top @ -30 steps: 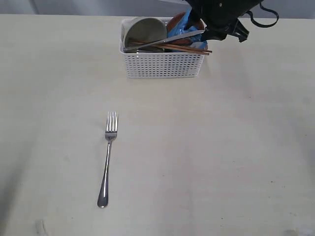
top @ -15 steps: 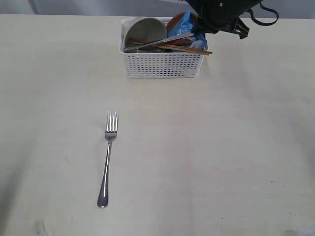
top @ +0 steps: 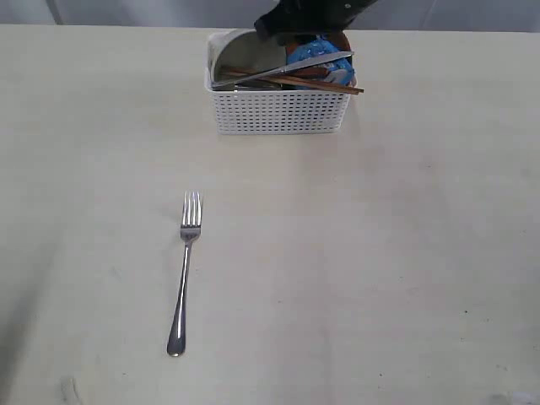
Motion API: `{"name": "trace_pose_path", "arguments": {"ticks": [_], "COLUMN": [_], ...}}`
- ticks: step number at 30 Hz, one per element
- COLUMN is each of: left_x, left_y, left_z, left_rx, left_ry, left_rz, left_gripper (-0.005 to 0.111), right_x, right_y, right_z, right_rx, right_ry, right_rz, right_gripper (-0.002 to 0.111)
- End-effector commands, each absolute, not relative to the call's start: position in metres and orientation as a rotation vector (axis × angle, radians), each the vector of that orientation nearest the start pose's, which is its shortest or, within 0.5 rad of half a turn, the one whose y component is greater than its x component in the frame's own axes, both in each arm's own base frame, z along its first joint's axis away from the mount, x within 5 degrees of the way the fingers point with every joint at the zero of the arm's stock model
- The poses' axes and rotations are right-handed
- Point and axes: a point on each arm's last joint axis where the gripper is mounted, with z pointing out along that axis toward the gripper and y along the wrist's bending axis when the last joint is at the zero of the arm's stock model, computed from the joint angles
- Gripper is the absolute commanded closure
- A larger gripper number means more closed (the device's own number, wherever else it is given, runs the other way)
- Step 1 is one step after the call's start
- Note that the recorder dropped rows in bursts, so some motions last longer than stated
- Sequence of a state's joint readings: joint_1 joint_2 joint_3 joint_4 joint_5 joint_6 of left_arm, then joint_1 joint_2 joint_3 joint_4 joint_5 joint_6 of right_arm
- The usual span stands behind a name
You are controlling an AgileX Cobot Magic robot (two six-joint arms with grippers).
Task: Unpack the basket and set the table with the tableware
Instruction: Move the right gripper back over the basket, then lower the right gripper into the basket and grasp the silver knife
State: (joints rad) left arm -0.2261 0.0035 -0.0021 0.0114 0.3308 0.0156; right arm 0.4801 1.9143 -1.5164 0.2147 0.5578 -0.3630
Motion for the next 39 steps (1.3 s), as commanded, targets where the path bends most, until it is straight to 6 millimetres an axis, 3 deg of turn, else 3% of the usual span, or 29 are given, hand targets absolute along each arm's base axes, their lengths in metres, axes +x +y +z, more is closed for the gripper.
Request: {"name": "trace_pose_path", "arguments": {"ticks": [1, 3, 6, 12, 27, 30, 37, 39], "left_x": [0.053, 0.053, 0.053, 0.053, 0.053, 0.053, 0.053, 0.053], "left_y": [-0.012, -0.012, -0.012, -0.012, -0.012, -0.012, -0.012, -0.012], "left_z": [0.184, 0.184, 0.184, 0.184, 0.184, 0.184, 0.184, 0.184], "left_rx": [0.222, 0.222, 0.222, 0.222, 0.222, 0.23, 0.23, 0.23], "left_ry": [1.792, 1.792, 1.792, 1.792, 1.792, 1.791, 1.791, 1.791], "left_rz": [-0.152, -0.152, -0.152, -0.152, -0.152, -0.14, -0.14, -0.14], "left_gripper": [0.106, 0.106, 0.106, 0.106, 0.106, 0.106, 0.106, 0.106], "right_x": [0.383, 0.383, 0.385, 0.393, 0.402, 0.403, 0.4, 0.399], "right_y": [0.239, 0.256, 0.274, 0.28, 0.285, 0.284, 0.288, 0.289], "right_z": [0.242, 0.238, 0.225, 0.204, 0.186, 0.186, 0.186, 0.187], "right_rx": [-1.054, -1.224, -1.349, -1.424, -1.415, -1.414, -1.441, -1.448], "right_ry": [2.266, 2.211, 2.161, 2.132, 2.073, 2.067, 2.05, 2.041], "right_rz": [-0.11, -0.352, -0.529, -0.645, -0.681, -0.694, -0.7, -0.701], "right_gripper": [0.06, 0.06, 0.06, 0.06, 0.061, 0.07, 0.109, 0.109]}}
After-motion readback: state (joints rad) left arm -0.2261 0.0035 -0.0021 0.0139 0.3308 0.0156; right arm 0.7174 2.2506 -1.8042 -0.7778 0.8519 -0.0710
